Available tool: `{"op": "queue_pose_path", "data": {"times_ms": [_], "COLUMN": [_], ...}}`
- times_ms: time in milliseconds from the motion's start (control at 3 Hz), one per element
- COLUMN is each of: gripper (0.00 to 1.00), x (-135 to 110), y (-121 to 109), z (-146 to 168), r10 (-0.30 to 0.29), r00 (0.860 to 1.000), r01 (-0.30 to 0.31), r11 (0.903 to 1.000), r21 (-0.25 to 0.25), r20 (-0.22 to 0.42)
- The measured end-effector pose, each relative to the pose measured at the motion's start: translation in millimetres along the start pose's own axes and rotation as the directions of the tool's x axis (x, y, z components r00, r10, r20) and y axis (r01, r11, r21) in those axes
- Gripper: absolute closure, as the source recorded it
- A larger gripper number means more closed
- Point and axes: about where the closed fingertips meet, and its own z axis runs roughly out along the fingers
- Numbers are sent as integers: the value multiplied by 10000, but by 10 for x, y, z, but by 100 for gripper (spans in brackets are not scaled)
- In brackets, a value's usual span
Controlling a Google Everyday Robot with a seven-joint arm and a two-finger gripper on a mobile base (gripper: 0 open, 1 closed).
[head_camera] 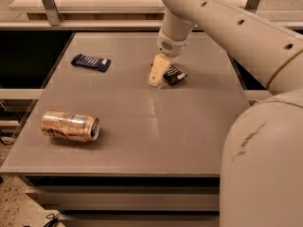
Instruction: Move rxbar chocolate near orange can
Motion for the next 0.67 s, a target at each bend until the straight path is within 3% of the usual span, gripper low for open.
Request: {"op": "queue_pose_path", "data": {"times_ms": [333,667], "gripper": [87,100], "x": [-23,-37], "y": [-11,-17], "z": [-91,-140], "r10": [-3,-6], "r00": [10000,10000], "r01": [3,6], "r11": [10000,10000], "r21": [3,5], "r20": [2,5]}}
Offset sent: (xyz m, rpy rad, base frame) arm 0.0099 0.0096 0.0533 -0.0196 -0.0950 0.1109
